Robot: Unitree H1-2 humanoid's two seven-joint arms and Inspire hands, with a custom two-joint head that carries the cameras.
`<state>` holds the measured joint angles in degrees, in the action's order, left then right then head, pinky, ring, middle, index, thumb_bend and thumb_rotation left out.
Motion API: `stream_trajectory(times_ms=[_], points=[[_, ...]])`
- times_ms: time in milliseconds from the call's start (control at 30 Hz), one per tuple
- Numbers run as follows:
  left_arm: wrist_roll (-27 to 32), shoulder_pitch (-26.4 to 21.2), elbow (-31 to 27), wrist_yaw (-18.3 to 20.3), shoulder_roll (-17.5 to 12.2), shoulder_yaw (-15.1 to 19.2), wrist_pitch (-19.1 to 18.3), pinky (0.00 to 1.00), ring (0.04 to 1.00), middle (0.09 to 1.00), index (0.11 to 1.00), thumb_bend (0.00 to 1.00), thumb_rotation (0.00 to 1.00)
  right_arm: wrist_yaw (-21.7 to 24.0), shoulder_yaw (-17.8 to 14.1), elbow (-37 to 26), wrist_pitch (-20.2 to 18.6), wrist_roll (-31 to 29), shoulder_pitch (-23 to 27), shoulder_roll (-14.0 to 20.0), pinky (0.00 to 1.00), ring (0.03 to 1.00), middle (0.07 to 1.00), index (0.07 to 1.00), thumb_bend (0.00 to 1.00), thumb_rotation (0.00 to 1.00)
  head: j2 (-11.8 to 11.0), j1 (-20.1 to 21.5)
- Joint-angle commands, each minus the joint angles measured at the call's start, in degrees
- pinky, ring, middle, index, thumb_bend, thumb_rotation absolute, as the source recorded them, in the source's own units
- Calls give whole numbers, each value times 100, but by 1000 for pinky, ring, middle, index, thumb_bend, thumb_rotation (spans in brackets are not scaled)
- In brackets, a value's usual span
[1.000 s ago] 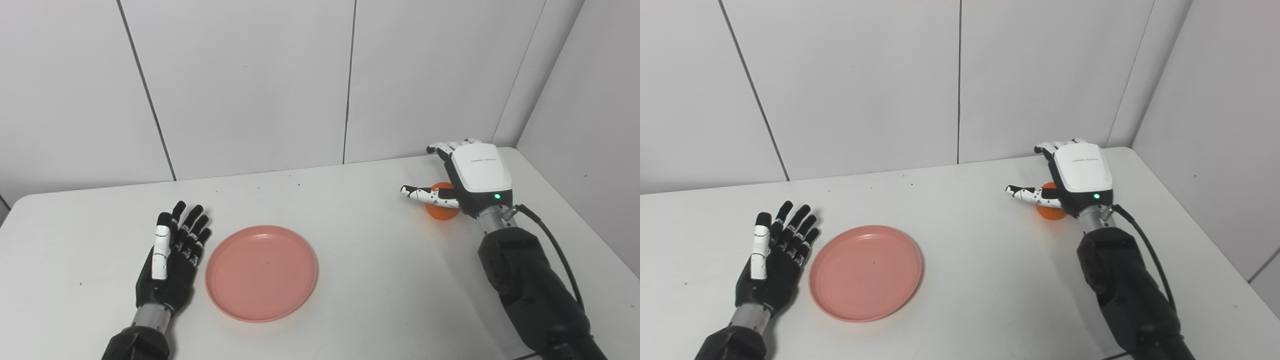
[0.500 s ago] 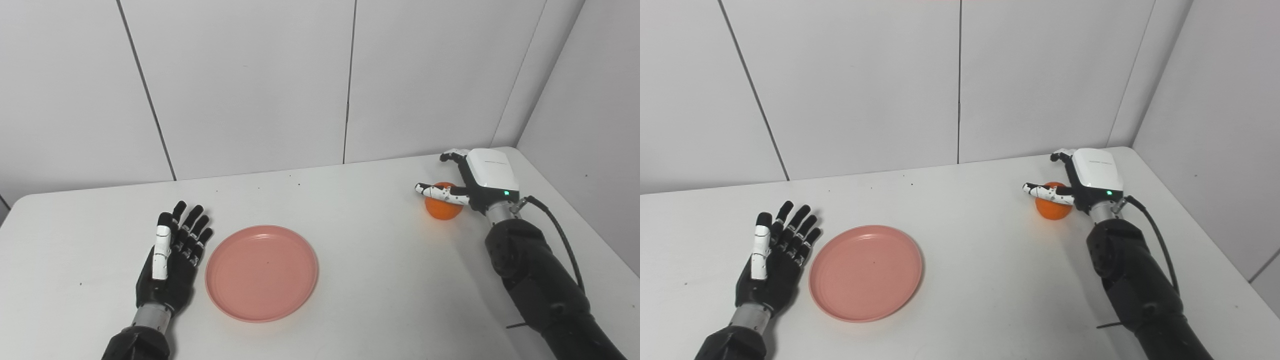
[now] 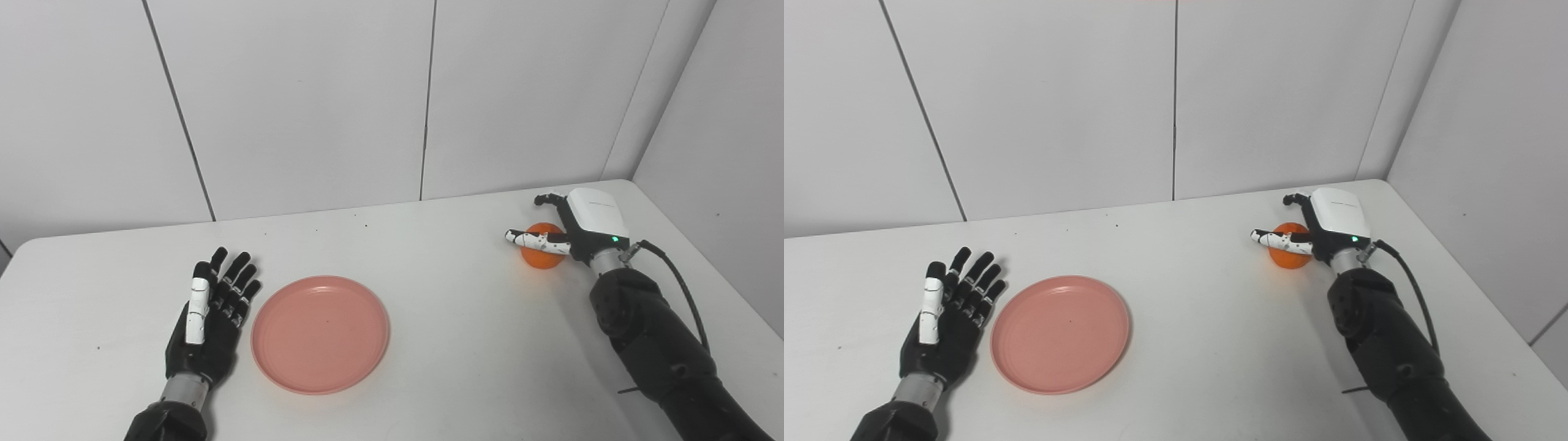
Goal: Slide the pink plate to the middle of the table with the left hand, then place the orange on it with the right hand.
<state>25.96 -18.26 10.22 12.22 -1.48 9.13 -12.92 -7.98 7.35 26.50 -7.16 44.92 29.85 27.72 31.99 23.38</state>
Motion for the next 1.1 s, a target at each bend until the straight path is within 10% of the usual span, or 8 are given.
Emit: stream_trajectory(times_ms=[0, 567, 833, 1067], points=[[-44, 29, -52, -84, -40, -18, -161, 975, 955, 919, 1000, 786, 718, -164, 29, -117, -10, 12, 233, 122, 609, 730, 776, 718, 807, 825, 8, -1], [-106, 45, -188, -235, 12, -58, -258, 907, 940, 919, 1000, 791, 712, -464, 379, 494, 166, -61, 267, 90, 594, 719, 769, 741, 795, 776, 87, -129], [-58, 55, -231, -168, -16, -91, -246, 937, 944, 932, 1000, 788, 718, -683, 1093, 757, -151, 767, 330, 336, 478, 654, 733, 728, 782, 687, 119, -165], [-51, 72, -262, -175, -24, -103, -268, 956, 951, 940, 1000, 791, 722, -1257, 848, 999, 358, 199, 272, 223, 271, 382, 607, 646, 712, 377, 131, -179]])
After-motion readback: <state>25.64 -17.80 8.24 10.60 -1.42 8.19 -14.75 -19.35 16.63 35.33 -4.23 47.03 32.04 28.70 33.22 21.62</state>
